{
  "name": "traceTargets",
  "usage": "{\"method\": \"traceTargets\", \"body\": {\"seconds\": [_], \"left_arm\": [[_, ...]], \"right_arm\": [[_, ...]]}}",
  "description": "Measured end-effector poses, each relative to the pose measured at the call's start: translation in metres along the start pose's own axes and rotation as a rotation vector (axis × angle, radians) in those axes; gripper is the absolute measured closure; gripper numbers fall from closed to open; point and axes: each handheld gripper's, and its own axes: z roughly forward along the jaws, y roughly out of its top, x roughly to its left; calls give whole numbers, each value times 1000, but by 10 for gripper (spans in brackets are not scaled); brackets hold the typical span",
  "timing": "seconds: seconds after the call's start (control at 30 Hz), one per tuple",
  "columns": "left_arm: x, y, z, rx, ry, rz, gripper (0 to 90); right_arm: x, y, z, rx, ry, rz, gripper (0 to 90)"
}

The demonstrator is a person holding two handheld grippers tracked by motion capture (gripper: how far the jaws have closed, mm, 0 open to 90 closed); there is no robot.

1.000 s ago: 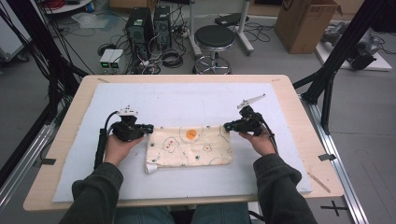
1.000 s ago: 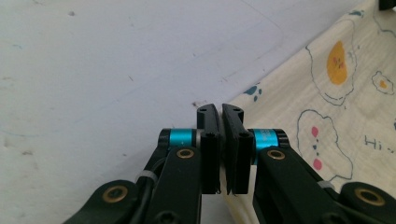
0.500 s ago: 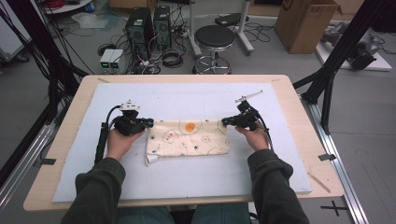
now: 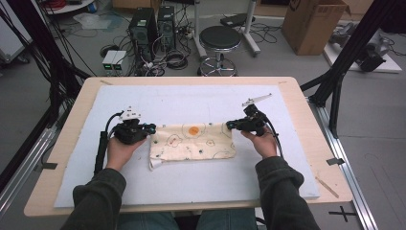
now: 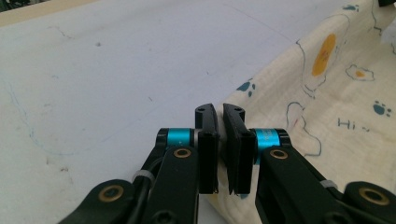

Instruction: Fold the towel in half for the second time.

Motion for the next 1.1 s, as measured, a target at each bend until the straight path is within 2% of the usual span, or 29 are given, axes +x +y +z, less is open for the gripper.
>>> {"method": "traceTargets", "body": {"seconds": [0.07,0.13,0.2,0.3,0.37,0.43,0.6,0.8,0.9,1.1], "left_arm": [[-1,-2,-1,8,-10,-7,837],[-3,-1,-3,6,-9,13,834],[-5,0,-5,-17,-20,6,832],[-8,0,-7,0,-24,26,831],[-10,-2,-9,-10,-20,35,824],[-10,-7,-10,-22,-19,10,824],[-11,-15,-13,-26,-28,11,824],[-17,-15,-16,-26,-40,38,812],[-21,-17,-19,-15,-47,69,809],[-26,-25,-24,-9,-64,82,809]], "right_arm": [[3,0,-1,9,-2,-17,850],[5,0,-3,9,-4,-18,850],[7,0,-5,6,-4,-24,850],[11,0,-6,8,0,-26,849],[14,0,-8,9,7,-26,849],[17,-1,-9,1,3,-39,849],[18,-12,-9,2,14,-33,849],[21,-20,-12,4,21,-45,847],[23,-23,-15,0,28,-46,847],[28,-29,-17,11,26,-67,846]]}}
